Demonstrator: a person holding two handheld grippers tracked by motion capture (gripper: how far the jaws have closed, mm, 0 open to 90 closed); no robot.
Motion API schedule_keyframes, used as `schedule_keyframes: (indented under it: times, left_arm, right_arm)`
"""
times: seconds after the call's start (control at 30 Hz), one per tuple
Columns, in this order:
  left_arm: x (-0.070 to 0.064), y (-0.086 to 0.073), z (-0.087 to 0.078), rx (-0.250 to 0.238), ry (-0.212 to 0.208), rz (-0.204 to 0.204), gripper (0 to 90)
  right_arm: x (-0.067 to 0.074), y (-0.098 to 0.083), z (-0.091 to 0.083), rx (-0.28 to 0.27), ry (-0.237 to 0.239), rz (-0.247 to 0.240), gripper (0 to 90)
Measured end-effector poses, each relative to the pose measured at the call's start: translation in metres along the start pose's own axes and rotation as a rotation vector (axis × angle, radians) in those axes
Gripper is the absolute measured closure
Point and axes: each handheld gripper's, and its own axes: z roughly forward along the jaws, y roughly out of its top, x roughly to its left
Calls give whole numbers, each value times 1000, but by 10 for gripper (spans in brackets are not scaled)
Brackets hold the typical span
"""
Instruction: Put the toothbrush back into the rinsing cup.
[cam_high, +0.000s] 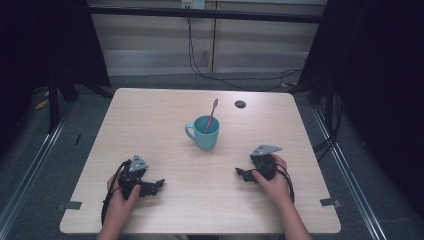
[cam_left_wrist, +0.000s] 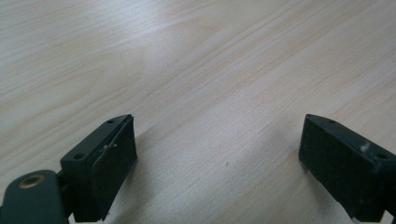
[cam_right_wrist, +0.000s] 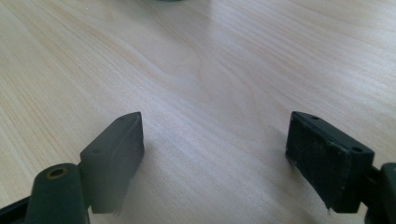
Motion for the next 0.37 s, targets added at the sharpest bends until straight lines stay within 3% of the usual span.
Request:
schedule_keyframes:
  times: [0.37]
  left_arm:
    - [0,0,0,1,0,0,108]
  right_arm:
    - [0,-1,-1,2,-4,8,188]
